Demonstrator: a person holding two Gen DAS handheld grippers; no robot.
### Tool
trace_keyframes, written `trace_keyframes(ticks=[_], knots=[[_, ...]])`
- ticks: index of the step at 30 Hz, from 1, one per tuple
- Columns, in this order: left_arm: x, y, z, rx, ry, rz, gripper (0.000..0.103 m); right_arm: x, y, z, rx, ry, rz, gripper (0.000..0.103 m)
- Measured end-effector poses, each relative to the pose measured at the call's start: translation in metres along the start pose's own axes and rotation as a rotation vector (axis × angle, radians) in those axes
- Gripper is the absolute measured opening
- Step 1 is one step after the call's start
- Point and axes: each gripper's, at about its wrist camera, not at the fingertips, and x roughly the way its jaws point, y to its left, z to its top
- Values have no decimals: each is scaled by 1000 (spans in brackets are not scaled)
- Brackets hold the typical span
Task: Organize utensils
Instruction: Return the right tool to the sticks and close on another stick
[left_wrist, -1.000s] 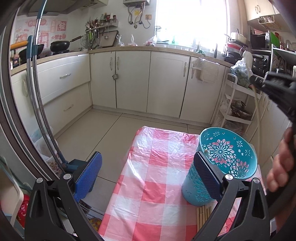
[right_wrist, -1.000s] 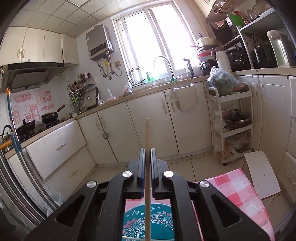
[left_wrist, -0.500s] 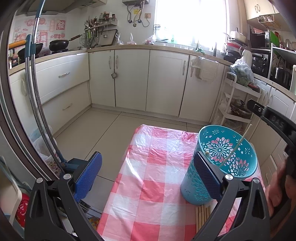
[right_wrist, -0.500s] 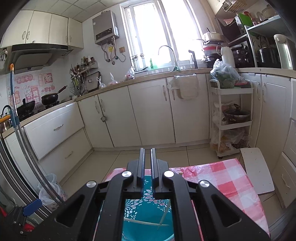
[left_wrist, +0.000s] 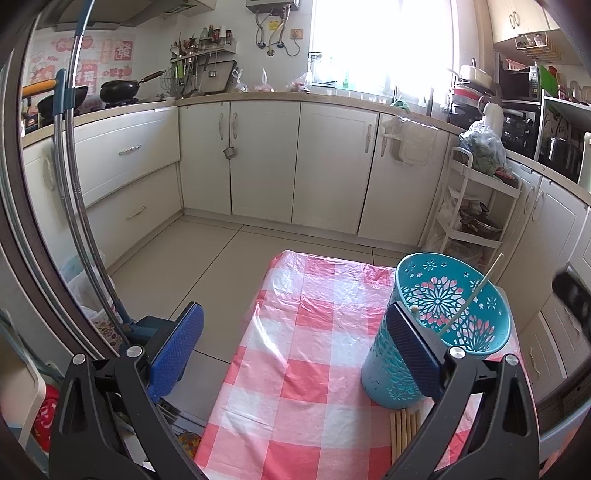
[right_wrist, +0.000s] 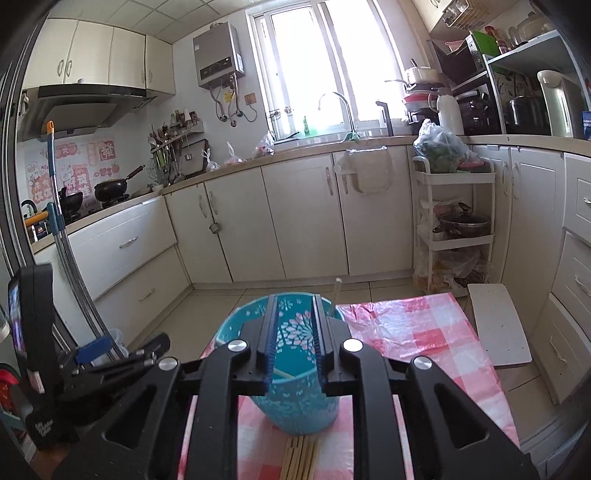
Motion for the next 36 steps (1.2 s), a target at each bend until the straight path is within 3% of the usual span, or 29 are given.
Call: trace_keyframes(ticks=[6,17,24,36], knots=[[-1,-1,0,1,-1,-1,95,-2,-6,-42,-13,133,-19,19],[-4,0,-2,3,1,-2,95,33,-21,-115,23,400,-61,19],[-3,11,-6,-7,34,-12,95,43,-26,-139,29,466,-73,19],[17,31,-21,-4,150,11,95,59,-21,-147,10,497,-66,19]])
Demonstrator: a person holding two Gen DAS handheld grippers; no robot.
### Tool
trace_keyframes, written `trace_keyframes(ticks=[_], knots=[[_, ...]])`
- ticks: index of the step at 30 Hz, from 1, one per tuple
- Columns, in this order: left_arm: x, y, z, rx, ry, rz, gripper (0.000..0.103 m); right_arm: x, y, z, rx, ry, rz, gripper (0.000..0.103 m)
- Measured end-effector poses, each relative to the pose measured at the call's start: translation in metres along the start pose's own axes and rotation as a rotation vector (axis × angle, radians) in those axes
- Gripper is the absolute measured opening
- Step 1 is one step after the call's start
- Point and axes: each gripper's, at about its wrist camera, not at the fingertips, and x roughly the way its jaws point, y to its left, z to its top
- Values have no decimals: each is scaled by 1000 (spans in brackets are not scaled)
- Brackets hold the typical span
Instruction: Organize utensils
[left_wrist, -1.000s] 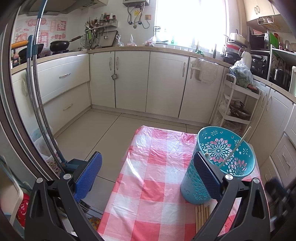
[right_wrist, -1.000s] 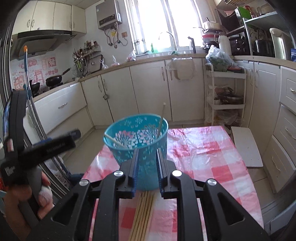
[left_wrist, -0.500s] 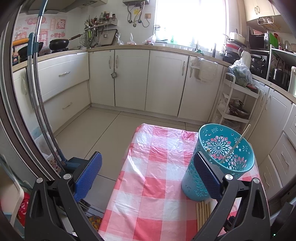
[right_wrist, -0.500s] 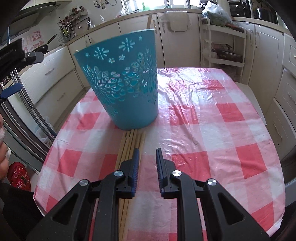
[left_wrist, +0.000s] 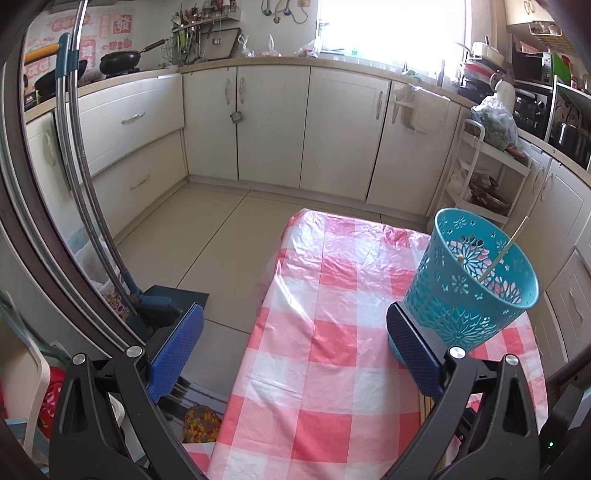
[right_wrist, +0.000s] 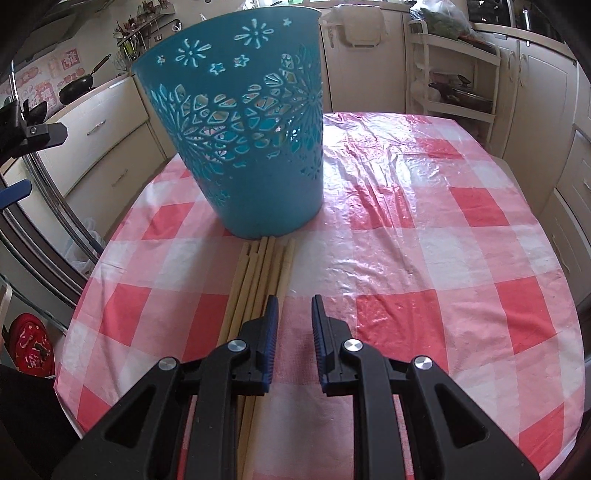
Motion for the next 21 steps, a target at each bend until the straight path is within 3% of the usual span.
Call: trace_keyframes(ticks=[7,9,14,21], knots=[[12,-19,-20,89,86,-26,95,9,5,0,-37,14,-19,16],[21,-28,-32,112,149,-63,95,8,3,1,-50,25,-19,8],[49,-55,-65,162,311,-128,95,1,-11,0,-71,63,-22,6],[66,-93,-94,283,354,-106,95,-6,-34,-8,-17,60,19,6]])
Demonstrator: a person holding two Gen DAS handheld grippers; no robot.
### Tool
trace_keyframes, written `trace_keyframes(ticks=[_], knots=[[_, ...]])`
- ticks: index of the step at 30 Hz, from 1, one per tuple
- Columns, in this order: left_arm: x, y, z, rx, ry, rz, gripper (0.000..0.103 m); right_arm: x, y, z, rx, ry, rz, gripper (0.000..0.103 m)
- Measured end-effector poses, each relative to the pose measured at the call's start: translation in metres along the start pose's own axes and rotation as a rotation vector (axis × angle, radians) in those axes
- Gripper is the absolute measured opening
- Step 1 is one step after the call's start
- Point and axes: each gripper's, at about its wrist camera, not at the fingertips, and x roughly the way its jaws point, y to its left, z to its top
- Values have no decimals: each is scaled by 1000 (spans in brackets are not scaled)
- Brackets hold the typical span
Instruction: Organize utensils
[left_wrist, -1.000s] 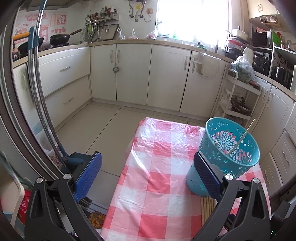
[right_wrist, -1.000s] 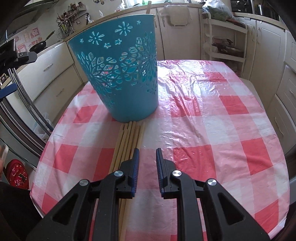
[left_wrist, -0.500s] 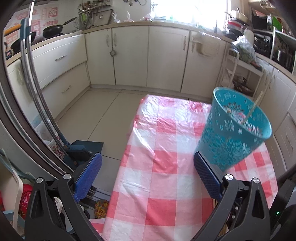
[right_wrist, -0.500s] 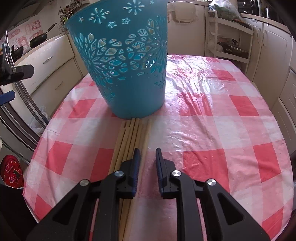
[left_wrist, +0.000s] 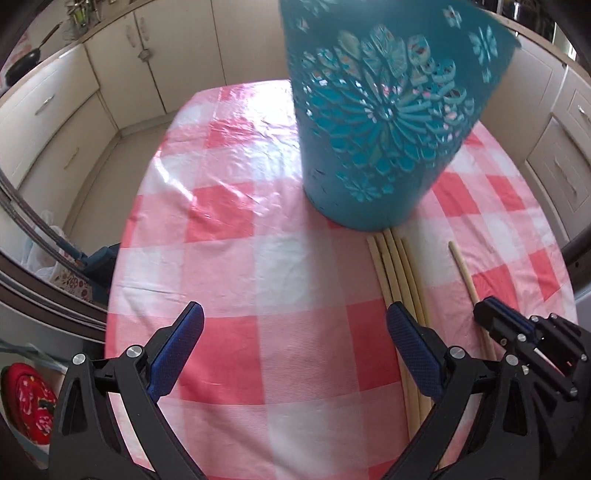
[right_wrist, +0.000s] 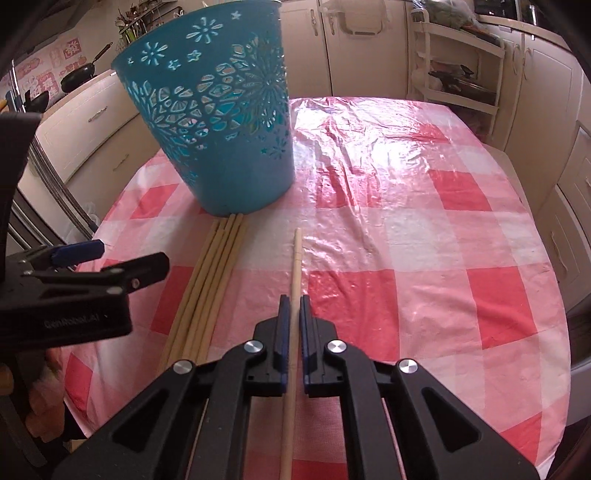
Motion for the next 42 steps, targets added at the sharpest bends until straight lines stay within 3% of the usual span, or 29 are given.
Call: trace_keyframes(ticks=[24,29,42], knots=[[16,-12,3,2,28,7,95,2,-4,1,7,-14,42,6],[17,-11,5,1,10,-11,88,3,-5,1,14,-18,44,6],[16,-22,11,47,-24,-42,59,8,-7,10,31,-27,49,11]])
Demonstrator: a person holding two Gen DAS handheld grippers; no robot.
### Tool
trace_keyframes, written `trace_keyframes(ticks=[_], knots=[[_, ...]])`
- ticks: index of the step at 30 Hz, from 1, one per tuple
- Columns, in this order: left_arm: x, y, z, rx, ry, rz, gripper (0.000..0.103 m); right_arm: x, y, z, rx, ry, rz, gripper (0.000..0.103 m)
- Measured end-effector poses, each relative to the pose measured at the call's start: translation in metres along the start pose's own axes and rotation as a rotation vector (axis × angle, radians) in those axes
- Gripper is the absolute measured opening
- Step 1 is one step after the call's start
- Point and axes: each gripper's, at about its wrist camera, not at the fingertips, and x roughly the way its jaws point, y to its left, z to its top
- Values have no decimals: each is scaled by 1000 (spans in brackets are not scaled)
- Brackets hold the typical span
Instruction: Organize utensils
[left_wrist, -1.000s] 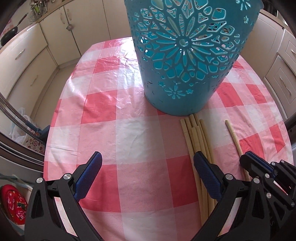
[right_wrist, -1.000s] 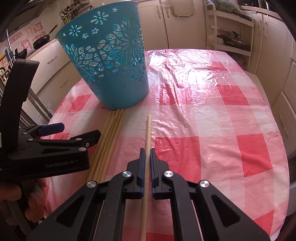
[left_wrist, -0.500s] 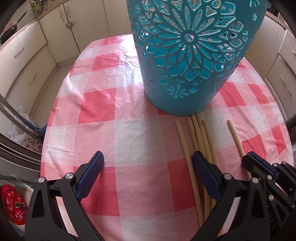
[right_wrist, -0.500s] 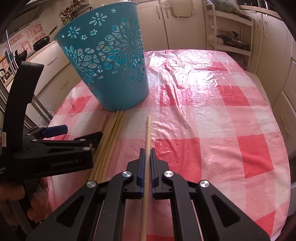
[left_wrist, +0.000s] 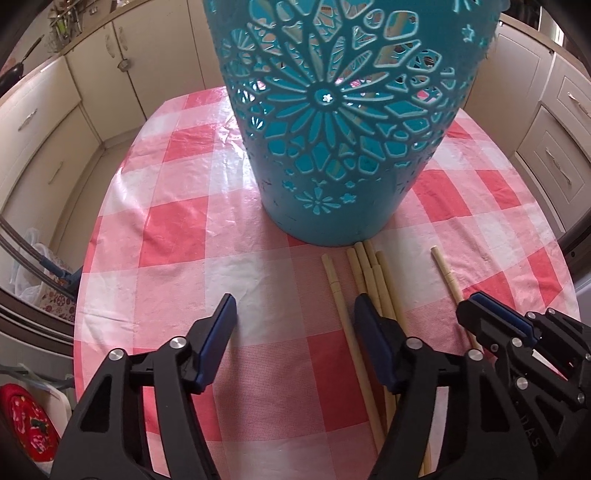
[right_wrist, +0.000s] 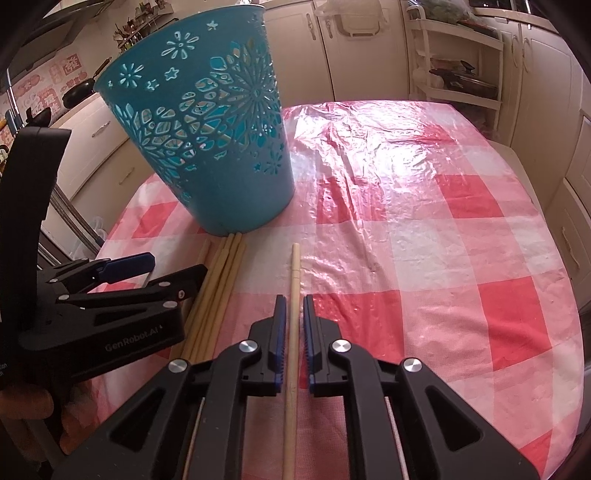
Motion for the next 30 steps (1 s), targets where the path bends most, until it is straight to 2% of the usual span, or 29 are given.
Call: trace_keyframes(ticks=[2,5,7,10,12,15,17,20,22,24,30], knots=[[-1,-3,0,8,-4,-5,53,0,0,0,1,-2,0,11],[-2,-6,1,18,-10,-21,37,0,0,0,0,-3,-1,11],[-4,-8,0,23,-9,-30,21,1,0,1,-1,-4,-1,11],[-3,-7,2,25,-1,-47,8,2,-1,2,-1,-7,1,11],[-4,-5,3,19,12,-69,5,3,-1,3,-5,-12,4,13],[-7,12,6,-41,17,-93,5,3,1,2,-16,-21,12,19],[-18,25,8,-59,-41,-81,5,3,2,2,-21,-22,15,21],[-56,35,9,-71,-209,-76,5,4,3,2,-24,-23,18,22],[-81,36,7,-64,-321,-41,5,3,3,2,-21,-23,21,22],[-102,38,6,-73,-394,-7,5,3,2,1,-19,-24,24,22],[-166,24,13,-78,-581,20,5,2,2,1,-14,-24,23,22]])
